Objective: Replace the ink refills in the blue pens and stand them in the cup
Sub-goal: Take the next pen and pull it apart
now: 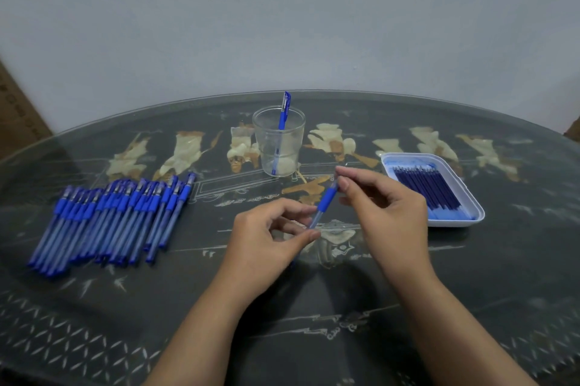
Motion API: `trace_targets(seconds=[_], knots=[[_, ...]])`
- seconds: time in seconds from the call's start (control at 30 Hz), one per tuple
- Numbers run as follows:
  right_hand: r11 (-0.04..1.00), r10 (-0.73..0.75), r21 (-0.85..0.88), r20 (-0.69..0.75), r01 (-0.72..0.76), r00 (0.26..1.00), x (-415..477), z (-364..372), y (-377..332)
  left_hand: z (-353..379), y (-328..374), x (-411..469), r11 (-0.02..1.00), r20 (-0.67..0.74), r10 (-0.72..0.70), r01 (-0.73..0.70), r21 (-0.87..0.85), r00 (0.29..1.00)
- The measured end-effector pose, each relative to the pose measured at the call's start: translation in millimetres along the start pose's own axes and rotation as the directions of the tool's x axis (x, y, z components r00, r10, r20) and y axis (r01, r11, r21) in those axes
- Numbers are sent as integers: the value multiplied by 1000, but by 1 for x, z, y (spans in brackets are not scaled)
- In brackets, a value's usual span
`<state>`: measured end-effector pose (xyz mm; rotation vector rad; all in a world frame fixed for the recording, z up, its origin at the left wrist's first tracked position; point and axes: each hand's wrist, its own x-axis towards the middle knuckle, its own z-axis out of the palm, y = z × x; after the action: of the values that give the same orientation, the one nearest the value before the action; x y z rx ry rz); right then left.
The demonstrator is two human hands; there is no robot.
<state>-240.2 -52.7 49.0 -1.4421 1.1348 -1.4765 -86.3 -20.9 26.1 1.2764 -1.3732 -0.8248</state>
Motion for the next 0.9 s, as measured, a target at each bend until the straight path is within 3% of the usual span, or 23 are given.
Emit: trace_targets(seconds=[0.13,0.33,0.53,0.73,0.9], knots=[[978,66,201,-74,-50,995,7,-9,-4,0,-1,-1,997,10,38,-38,69,999],[887,200,421,19,-190,980,8,-7,-5,2,4,-1,997,7,44,-45,59,999],[858,268,445,37,-256,963,9,-4,-2,1,2,-2,993,7,67,-67,99,998],[804,271,565,-73,-185,960,11,-9,-4,0,-1,-2,980,19,112,-114,165,994],[818,225,540,15,-197,974,9,-5,-4,0,1,-2,984,3,105,-104,145,994]])
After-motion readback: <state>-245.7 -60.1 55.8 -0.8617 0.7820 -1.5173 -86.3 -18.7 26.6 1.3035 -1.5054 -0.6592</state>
